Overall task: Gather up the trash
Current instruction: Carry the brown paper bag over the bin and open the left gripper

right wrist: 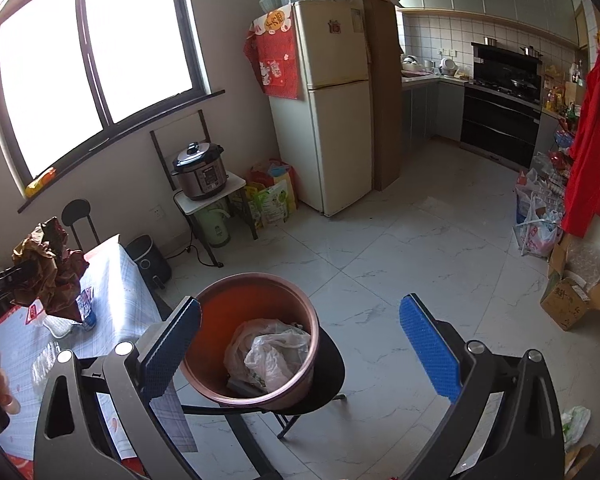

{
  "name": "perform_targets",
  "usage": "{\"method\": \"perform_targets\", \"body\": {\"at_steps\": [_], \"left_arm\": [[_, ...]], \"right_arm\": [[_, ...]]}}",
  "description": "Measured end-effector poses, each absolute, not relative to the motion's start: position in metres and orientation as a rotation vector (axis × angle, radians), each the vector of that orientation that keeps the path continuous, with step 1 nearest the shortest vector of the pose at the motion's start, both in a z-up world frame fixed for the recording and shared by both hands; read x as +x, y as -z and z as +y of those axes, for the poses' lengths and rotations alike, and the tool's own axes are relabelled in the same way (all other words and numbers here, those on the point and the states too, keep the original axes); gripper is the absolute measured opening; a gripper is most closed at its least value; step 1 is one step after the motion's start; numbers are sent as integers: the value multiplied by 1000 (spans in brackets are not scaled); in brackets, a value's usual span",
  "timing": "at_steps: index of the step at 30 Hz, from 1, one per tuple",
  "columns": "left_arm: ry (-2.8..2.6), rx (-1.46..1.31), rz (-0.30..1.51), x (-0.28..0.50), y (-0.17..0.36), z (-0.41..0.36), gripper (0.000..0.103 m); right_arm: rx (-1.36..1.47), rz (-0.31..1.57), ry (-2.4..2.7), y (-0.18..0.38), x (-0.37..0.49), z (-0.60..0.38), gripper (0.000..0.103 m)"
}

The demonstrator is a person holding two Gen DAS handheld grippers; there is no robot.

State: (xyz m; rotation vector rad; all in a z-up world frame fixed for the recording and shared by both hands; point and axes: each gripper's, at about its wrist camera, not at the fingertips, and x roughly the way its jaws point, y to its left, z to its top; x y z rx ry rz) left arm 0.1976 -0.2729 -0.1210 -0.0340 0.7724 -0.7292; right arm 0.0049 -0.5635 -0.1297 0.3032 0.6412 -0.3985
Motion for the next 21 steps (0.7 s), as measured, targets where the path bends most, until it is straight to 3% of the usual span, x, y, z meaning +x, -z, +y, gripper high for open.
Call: {"method": "perform_targets", "body": {"at_steps": [5, 7, 9, 10, 15, 21], "left_arm": [[829, -13, 781, 210, 130, -342, 51], [876, -2, 788, 214, 132, -366, 59], [911, 24, 777, 213, 132, -383, 85], [922, 36, 757, 211, 130, -388, 89], [902, 56, 725, 205, 122, -380, 96], [757, -1, 728, 210, 115, -306, 97]], "right_arm": [[314, 643, 471, 133, -24, -589, 97], [325, 648, 493, 136, -32, -597, 97], [334, 654, 510, 139, -37, -603, 97], [338, 655, 513, 141, -40, -605, 97], [348, 644, 500, 142, -36, -602, 97], [352, 627, 435, 137, -19, -581, 97]]}}
